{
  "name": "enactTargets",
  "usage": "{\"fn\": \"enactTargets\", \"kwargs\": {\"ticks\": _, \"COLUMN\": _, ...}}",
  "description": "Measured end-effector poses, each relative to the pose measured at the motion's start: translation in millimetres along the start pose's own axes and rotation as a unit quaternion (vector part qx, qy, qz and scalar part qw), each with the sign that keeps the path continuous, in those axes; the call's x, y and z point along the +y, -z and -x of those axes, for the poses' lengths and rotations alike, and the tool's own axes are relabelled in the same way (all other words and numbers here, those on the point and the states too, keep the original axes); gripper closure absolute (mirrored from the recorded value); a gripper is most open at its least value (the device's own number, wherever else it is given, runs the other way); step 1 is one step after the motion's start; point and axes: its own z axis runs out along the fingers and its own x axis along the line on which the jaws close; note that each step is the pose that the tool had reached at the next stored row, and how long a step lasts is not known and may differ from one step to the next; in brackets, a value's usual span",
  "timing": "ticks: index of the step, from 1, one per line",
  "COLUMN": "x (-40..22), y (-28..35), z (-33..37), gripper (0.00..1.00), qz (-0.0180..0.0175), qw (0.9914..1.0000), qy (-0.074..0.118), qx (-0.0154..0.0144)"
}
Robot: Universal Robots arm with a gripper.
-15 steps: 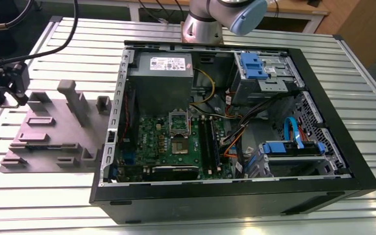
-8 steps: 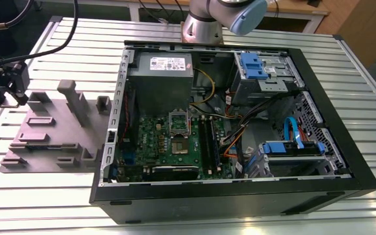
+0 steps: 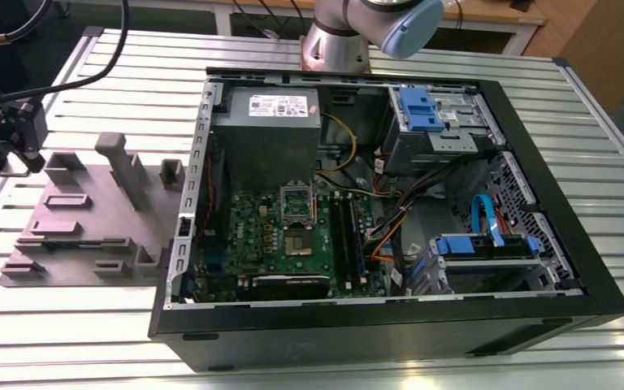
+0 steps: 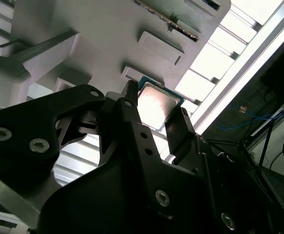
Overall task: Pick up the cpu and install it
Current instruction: 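Pick up the cpu and move it towards the insertion slot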
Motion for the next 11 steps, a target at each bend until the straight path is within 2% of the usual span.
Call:
{"fn": "enactTargets", "kwargs": {"ticks": 7, "x": 0.0, "y": 0.5, "z": 0.1, "gripper": 0.53, "qz": 0.0000, "qw": 1.00000, "qy": 0.000, "qx": 0.0000}}
{"fn": "enactTargets", "kwargs": {"ticks": 11, "x": 0.1, "y": 3.2, "z": 0.2, "gripper": 0.53, "qz": 0.0000, "qw": 1.00000, "qy": 0.000, "qx": 0.0000}}
